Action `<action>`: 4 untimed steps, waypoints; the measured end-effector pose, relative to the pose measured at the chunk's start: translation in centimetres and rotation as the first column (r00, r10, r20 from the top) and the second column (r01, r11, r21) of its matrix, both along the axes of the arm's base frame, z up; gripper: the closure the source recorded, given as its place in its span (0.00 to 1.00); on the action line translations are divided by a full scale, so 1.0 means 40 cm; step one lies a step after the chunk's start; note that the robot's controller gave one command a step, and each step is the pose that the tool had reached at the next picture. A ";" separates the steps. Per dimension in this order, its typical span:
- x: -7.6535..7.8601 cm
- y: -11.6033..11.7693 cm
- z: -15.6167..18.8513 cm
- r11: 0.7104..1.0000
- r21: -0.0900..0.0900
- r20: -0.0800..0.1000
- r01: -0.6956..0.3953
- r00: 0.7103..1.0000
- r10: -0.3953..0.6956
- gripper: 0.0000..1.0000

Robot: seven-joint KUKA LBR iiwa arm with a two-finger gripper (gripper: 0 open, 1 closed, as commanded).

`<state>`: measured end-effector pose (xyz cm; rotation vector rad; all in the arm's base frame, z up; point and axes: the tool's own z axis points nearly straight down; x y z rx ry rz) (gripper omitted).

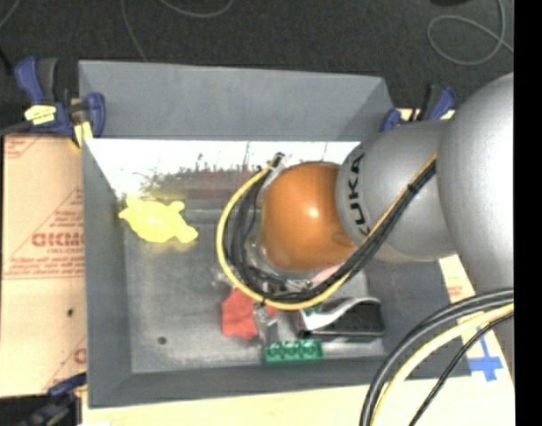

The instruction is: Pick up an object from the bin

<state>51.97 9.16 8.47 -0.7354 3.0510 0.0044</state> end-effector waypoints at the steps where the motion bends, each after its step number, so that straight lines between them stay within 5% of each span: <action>1: -0.013 -0.078 0.015 0.998 -0.004 0.003 0.063 0.998 -0.063 0.00; 2: 0.078 -0.081 0.056 0.997 0.001 0.003 0.083 0.997 -0.083 1.00; 3: 0.077 -0.080 0.055 0.997 0.001 0.003 0.083 0.997 -0.083 1.00; 4: 0.114 -0.096 0.303 0.999 0.002 0.007 0.039 0.999 -0.039 1.00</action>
Offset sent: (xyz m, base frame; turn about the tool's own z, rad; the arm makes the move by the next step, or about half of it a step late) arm 0.0299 -0.0314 0.0216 0.0803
